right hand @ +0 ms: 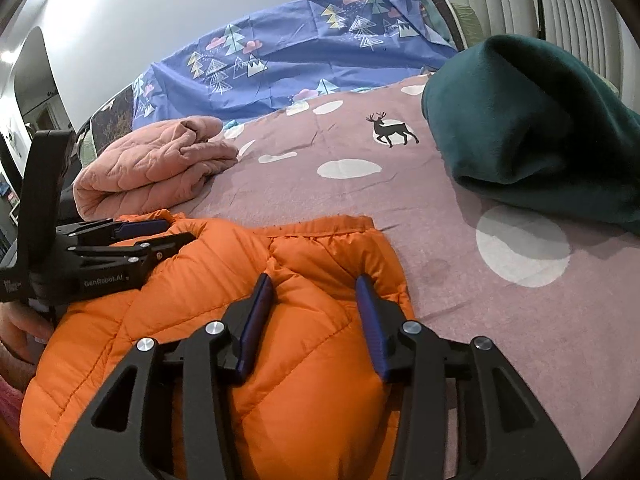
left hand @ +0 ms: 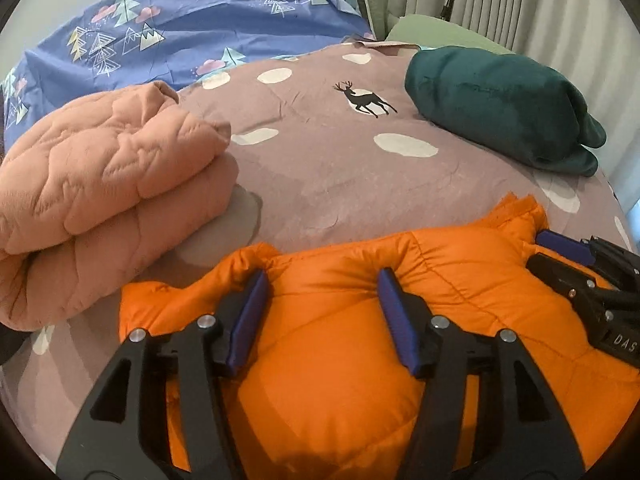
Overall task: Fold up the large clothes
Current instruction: 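Grasp the jacket edge with both tools and tuck it under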
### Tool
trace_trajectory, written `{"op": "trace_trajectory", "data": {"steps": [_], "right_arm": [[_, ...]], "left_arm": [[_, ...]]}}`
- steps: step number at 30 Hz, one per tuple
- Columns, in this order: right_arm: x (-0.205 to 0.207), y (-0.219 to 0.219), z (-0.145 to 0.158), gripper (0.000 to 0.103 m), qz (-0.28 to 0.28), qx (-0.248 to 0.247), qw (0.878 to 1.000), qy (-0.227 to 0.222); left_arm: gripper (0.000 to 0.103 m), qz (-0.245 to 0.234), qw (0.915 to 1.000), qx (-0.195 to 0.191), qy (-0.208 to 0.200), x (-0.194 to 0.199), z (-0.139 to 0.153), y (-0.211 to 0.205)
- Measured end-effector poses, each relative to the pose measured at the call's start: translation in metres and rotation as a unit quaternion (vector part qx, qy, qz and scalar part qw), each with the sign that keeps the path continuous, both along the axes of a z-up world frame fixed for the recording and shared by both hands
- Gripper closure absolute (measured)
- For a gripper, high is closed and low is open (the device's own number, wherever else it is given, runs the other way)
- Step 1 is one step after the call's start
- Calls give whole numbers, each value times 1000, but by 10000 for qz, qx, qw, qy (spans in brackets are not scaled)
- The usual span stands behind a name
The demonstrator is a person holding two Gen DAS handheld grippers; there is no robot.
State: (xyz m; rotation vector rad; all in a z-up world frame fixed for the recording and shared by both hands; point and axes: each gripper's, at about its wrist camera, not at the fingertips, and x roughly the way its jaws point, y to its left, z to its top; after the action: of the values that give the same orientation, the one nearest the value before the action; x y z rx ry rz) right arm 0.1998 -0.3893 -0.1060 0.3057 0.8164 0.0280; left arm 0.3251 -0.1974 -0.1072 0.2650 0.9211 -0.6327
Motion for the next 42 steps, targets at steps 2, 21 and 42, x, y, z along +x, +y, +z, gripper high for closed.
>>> {"op": "trace_trajectory", "data": {"steps": [2, 21, 42], "right_arm": [[0, -1, -1, 58, 10, 19, 10000, 9], [-5, -3, -1, 52, 55, 92, 9999, -127], [-9, -2, -1, 40, 205, 105, 9994, -265]], "left_arm": [[43, 8, 9999, -117, 6, 0, -2, 3], [25, -35, 9995, -39, -311, -51, 9, 35], [15, -738, 9963, -198, -388, -173, 20, 68]]}}
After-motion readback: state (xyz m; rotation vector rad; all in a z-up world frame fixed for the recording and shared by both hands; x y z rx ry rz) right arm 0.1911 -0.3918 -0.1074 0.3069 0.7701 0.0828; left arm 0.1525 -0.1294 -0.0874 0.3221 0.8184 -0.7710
